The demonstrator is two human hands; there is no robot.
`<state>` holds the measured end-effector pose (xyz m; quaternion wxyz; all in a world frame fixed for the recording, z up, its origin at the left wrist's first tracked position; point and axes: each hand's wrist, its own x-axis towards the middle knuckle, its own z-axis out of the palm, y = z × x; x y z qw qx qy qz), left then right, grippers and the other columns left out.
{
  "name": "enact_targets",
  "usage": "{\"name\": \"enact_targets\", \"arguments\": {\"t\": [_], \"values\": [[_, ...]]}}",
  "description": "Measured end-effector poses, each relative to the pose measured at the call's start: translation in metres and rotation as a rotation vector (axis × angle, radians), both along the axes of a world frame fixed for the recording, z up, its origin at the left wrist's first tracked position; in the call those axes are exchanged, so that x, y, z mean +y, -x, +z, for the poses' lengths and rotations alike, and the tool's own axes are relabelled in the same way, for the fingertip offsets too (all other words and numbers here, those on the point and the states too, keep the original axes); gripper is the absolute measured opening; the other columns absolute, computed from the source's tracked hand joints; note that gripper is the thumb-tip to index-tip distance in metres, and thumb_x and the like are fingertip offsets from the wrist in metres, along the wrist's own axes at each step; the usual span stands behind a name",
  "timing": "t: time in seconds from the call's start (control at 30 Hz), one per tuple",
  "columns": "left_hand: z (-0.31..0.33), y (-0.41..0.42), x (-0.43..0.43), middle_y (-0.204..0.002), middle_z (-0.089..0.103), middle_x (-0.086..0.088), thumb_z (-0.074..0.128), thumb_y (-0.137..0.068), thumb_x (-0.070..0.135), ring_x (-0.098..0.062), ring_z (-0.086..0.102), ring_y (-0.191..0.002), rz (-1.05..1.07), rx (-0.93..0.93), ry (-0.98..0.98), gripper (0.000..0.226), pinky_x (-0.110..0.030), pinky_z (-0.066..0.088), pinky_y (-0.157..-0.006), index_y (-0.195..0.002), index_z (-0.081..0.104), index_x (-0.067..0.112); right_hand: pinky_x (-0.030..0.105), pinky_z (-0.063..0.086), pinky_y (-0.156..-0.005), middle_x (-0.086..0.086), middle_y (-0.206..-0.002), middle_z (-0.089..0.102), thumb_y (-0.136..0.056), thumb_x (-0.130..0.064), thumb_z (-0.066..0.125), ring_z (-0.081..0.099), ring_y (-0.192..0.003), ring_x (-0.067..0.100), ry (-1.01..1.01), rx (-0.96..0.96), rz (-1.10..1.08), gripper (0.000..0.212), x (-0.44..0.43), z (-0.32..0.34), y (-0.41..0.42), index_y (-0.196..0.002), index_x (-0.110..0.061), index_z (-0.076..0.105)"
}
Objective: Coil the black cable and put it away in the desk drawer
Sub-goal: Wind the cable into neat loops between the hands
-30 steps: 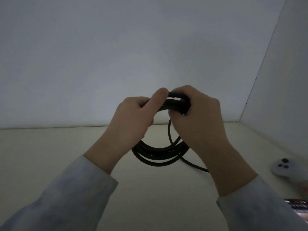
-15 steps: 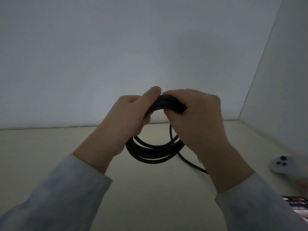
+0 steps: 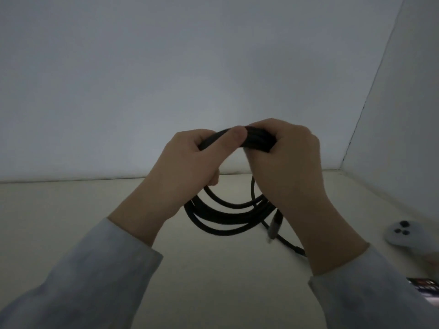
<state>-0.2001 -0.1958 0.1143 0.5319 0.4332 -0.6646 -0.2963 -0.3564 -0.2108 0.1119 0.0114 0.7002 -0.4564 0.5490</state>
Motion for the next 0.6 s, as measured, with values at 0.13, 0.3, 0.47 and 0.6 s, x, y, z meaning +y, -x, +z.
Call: {"name": "enact_targets", "arguments": {"t": [0.13,0.3,0.47,0.6], "values": [[0.0,-0.002,0.0,-0.055,0.052,0.005,0.068,-0.085,0.052,-0.017,0.06,-0.064,-0.246,0.225,-0.121,0.035,-0.043,0.058,-0.09,-0.057,0.068,0.031,0.01,0.041,-0.05,-0.017,-0.055,0.062,-0.09,-0.018,0.069,0.057,-0.053,0.0,-0.033,-0.227,0.009,0.019,-0.001,0.003,0.007,-0.081,-0.036,0.071],[0.002,-0.001,0.003,-0.051,0.047,0.003,0.05,-0.085,0.064,-0.015,0.047,-0.044,-0.368,0.428,-0.268,0.048,-0.031,0.047,-0.056,-0.07,0.058,0.02,0.031,0.046,-0.051,-0.006,-0.048,0.048,-0.091,-0.026,0.073,0.044,-0.045,0.014,-0.177,-0.6,0.072,0.023,-0.001,0.005,0.007,-0.068,-0.021,0.07],[0.01,0.01,0.008,-0.045,0.045,0.001,0.045,-0.094,0.063,-0.013,0.031,-0.034,0.016,0.438,-0.171,0.059,-0.026,0.032,-0.043,-0.055,0.054,0.019,0.037,0.047,-0.053,0.001,-0.051,0.042,-0.09,-0.024,0.073,0.044,-0.048,0.02,-0.255,-0.669,0.136,0.021,0.001,0.001,0.0,-0.077,-0.01,0.064],[0.013,0.006,0.011,-0.044,0.04,0.0,0.048,-0.093,0.061,-0.015,0.03,-0.035,0.07,0.414,-0.136,0.057,-0.026,0.03,-0.042,-0.054,0.048,0.02,0.026,0.052,-0.046,0.007,-0.052,0.054,-0.091,-0.023,0.072,0.057,-0.039,0.014,-0.285,-0.533,0.164,0.015,0.005,0.006,0.002,-0.081,-0.012,0.071]]}}
